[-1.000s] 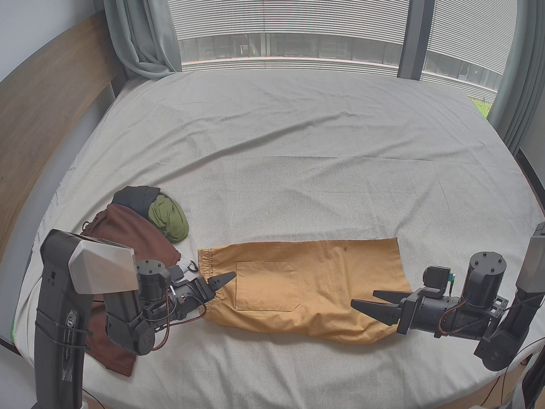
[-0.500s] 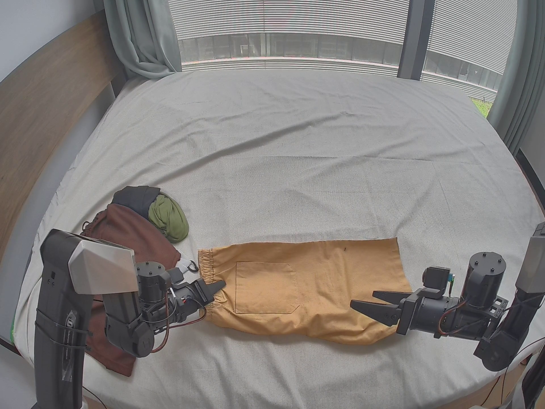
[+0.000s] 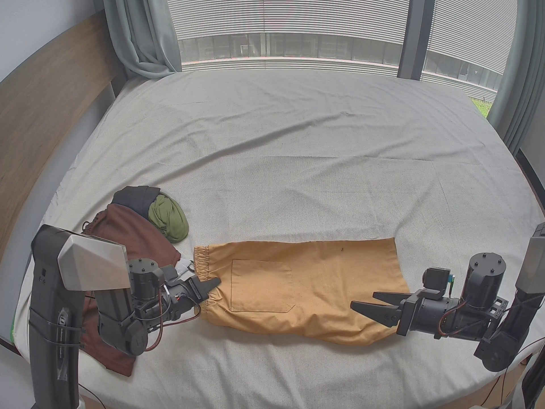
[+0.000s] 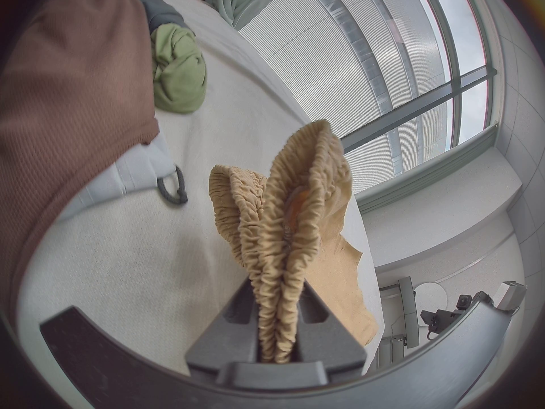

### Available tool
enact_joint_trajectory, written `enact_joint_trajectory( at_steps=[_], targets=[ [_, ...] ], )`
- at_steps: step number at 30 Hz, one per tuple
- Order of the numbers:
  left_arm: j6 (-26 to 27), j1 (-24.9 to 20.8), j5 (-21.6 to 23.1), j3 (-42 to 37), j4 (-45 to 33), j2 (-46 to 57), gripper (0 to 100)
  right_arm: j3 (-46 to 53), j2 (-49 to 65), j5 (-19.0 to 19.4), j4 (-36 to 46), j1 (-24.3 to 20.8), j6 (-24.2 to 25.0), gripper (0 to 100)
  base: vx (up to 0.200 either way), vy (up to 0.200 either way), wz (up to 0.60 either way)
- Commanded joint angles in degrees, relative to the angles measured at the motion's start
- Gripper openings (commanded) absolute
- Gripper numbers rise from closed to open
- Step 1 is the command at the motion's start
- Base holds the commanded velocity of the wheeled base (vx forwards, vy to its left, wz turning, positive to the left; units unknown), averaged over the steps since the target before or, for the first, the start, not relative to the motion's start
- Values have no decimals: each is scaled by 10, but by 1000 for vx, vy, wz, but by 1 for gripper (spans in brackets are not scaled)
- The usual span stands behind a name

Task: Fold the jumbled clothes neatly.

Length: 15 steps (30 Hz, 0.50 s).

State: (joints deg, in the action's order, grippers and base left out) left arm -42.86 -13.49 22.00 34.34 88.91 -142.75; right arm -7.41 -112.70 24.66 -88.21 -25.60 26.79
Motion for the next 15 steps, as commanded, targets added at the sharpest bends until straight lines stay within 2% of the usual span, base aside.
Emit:
enact_joint_trajectory(
  at_steps=[1, 8, 15],
  targets=[
    [0, 4, 1, -8, 2, 34, 0, 1, -1, 0, 0, -2, 0, 100, 0, 0, 0],
    [0, 8, 1, -9, 1, 48, 0, 0, -3, -1, 0, -1, 0, 100, 0, 0, 0],
    [7, 34, 21, -16, 1, 62, 0, 0, -4, -1, 0, 0, 0, 100, 0, 0, 0]
  ],
)
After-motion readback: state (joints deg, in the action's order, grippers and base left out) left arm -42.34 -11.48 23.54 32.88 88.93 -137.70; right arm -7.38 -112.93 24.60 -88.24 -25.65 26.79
